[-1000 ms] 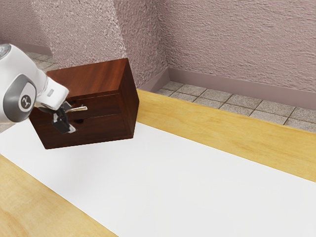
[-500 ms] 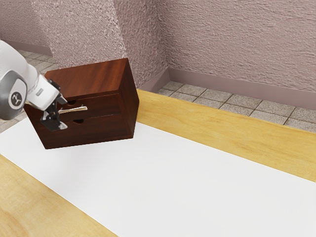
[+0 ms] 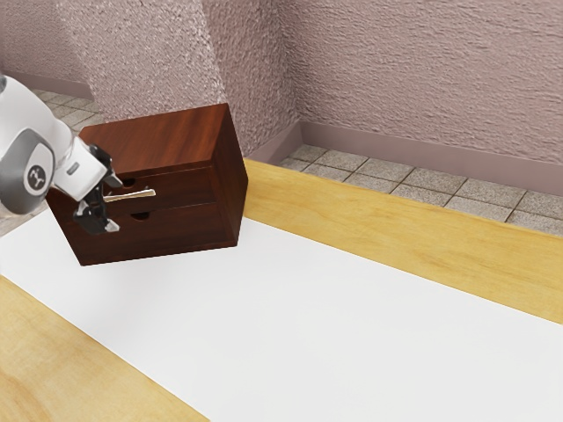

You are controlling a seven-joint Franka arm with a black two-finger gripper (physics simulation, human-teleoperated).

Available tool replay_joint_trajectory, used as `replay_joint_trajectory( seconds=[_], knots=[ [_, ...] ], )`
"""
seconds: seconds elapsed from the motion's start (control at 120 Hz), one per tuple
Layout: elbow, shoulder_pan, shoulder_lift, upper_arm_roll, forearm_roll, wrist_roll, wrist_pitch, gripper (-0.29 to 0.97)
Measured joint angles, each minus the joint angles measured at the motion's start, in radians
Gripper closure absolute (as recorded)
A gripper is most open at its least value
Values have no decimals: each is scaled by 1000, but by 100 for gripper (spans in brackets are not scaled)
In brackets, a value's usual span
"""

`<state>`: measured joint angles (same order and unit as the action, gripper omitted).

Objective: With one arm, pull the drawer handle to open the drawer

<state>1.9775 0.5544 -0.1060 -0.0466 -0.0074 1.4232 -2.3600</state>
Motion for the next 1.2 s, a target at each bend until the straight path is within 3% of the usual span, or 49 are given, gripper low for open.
replay_joint_trajectory(
  seconds=[1.2],
  knots=[
    [-40,31,116,-31,-1,46,-57,0]
  ],
)
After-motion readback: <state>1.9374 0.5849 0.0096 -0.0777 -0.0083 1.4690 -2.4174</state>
